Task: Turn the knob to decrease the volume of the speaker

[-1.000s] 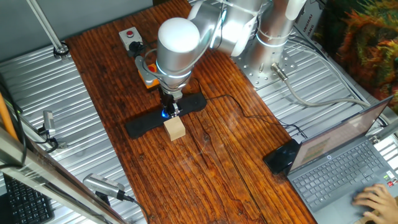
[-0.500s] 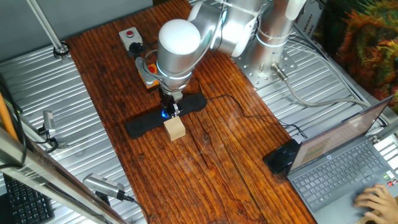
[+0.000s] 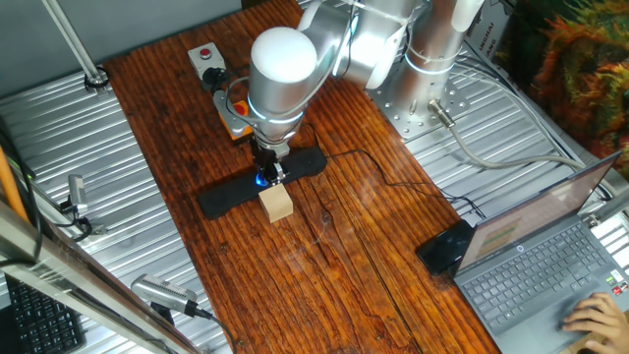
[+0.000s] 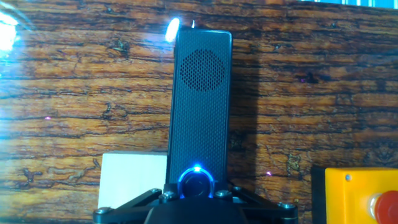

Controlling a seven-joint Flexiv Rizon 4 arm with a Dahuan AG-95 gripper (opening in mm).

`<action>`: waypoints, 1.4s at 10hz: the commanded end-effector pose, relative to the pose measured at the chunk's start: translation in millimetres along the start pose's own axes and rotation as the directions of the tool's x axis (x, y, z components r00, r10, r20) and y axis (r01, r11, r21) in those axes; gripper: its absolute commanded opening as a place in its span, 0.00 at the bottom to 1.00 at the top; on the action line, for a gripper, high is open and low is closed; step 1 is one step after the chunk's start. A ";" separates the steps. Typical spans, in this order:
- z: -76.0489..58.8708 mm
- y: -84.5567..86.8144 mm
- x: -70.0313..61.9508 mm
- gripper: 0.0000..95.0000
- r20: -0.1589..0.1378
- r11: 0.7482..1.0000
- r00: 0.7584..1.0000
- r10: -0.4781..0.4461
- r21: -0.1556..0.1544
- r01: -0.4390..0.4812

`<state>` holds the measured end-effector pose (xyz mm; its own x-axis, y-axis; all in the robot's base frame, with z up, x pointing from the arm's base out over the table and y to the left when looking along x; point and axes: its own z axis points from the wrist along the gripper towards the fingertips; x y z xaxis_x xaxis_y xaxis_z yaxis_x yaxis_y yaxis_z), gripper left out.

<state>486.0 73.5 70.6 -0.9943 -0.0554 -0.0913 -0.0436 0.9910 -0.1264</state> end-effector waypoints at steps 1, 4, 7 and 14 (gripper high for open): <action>0.1 -0.1 -0.1 0.00 -0.004 0.999 0.999 0.034 0.000 -0.034; 0.0 -0.1 -0.1 0.00 -0.003 0.997 0.997 0.072 -0.005 -0.072; 0.0 -0.1 -0.1 0.00 -0.009 0.994 0.994 0.107 -0.005 -0.107; 0.0 -0.1 -0.1 0.00 -0.002 0.982 0.982 0.190 0.002 -0.190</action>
<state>486.1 73.8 70.5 -0.9845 0.1374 -0.1091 0.1492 0.9828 -0.1084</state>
